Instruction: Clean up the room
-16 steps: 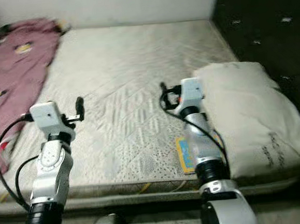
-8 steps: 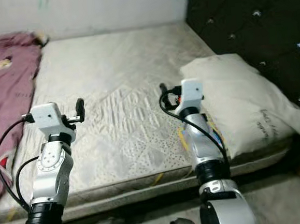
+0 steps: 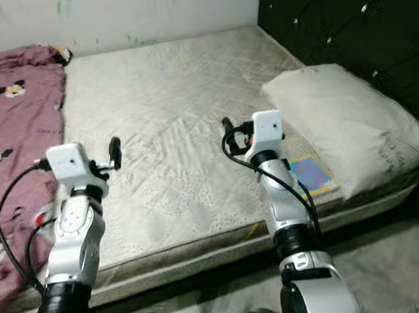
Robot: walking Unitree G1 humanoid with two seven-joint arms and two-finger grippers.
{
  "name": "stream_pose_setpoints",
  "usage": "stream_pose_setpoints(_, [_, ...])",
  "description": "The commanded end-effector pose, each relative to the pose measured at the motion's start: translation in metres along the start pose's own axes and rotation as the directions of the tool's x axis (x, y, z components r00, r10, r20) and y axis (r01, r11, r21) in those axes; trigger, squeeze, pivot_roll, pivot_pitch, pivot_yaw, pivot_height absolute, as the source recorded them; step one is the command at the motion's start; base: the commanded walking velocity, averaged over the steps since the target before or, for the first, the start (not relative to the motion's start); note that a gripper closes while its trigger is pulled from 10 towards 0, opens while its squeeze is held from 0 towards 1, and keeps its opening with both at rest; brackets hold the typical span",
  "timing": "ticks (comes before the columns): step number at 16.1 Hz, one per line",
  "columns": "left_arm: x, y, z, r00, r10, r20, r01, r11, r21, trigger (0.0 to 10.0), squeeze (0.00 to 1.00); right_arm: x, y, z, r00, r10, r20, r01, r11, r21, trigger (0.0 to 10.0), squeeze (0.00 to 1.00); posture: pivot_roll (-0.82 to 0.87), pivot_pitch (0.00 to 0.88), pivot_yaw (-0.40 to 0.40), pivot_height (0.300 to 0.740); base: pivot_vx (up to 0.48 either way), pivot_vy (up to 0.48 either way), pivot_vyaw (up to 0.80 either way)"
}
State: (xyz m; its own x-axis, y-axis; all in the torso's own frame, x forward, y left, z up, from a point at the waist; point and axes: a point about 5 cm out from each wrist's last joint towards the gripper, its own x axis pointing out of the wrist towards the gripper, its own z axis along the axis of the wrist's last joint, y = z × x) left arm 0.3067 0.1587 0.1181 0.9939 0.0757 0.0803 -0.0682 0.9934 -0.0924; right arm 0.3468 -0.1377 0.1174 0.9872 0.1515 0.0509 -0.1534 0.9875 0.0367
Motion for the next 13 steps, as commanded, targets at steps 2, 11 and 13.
stream_pose_setpoints(2, [-0.0004,0.0113,0.0005,1.000,0.029,-0.004,-0.029,1.000,0.013,10.0,0.00,0.0045,0.0130,0.0047,0.999,0.042,0.013,-0.042,0.999,0.006,10.0,0.00,-0.03,0.000,0.009,0.740,0.000,0.480,0.76])
stream_pose_setpoints(11, [-0.0012,0.0111,-0.0009,0.999,0.029,-0.012,-0.029,1.000,0.005,10.0,0.00,0.0043,0.0132,0.0017,0.999,0.047,-0.007,-0.047,0.999,0.006,10.0,0.00,-0.04,0.000,0.009,0.740,0.000,0.480,0.05])
stream_pose_setpoints(13, [-0.0015,0.0105,-0.0006,1.000,0.028,-0.004,-0.028,1.000,0.007,10.0,0.00,0.0041,0.0133,0.0006,0.999,0.050,-0.011,-0.050,0.999,0.005,10.0,0.00,-0.04,0.000,0.010,0.740,0.000,0.381,0.00])
